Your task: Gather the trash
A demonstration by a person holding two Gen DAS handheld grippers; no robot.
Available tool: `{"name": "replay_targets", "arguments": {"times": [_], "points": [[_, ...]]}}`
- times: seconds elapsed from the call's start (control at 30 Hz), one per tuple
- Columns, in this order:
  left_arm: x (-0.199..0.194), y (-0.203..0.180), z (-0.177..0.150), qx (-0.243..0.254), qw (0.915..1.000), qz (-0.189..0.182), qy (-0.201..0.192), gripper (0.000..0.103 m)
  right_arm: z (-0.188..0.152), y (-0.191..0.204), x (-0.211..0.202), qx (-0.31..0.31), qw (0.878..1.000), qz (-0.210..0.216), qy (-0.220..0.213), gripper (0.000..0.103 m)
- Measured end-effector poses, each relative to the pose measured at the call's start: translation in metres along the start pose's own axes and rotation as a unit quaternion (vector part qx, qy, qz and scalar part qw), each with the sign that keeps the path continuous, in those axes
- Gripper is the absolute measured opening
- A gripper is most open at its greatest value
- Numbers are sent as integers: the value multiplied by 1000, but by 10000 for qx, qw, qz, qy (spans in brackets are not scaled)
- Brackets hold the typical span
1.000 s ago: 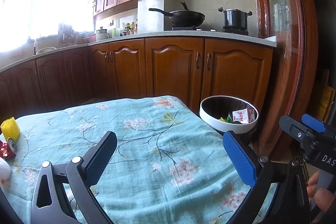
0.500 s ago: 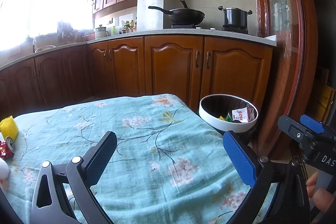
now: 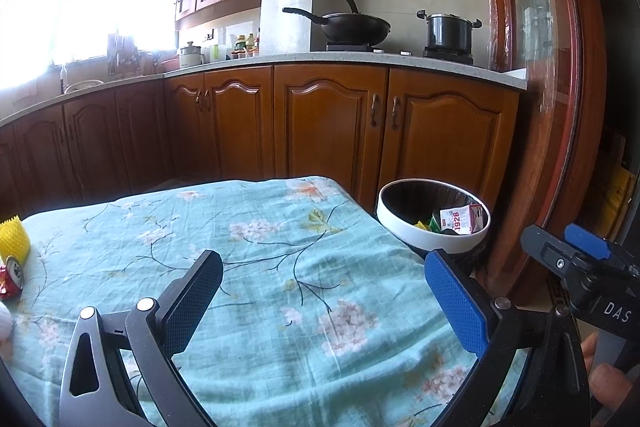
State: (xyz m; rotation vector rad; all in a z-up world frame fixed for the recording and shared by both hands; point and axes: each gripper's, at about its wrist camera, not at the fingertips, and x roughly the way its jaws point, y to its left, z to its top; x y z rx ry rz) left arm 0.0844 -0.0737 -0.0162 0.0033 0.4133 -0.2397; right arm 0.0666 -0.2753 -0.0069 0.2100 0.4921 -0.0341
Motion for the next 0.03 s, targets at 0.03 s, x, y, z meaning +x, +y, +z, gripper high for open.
{"name": "replay_targets", "arguments": {"times": [0.03], "points": [[1,1,0,-16,10000,-11,19,102,0,1,2,-2,10000,8,19,103]]}}
